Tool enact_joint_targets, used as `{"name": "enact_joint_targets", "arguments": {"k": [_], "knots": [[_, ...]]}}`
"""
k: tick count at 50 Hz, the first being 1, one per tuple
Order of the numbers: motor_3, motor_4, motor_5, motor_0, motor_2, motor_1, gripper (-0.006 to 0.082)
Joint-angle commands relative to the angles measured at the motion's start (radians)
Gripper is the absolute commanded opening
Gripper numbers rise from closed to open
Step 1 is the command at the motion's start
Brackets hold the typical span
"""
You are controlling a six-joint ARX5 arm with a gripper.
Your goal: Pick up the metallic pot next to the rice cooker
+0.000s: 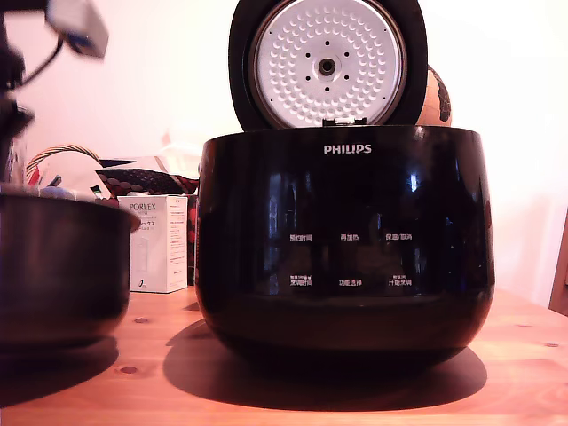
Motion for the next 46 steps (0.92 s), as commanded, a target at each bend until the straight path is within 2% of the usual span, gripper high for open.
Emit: {"name": "enact_joint_targets", "arguments": {"k": [1, 30, 46], "knots": [[-0.008, -0.016, -0.007, -0.016, 0.051, -0.016, -0.0021], [-0.162, -0.096, -0.048, -0.105, 0.409, -0.016, -0.0021], [-0.163, -0.100, -0.055, -0.125, 0.470, -0.016, -0.0021]]}}
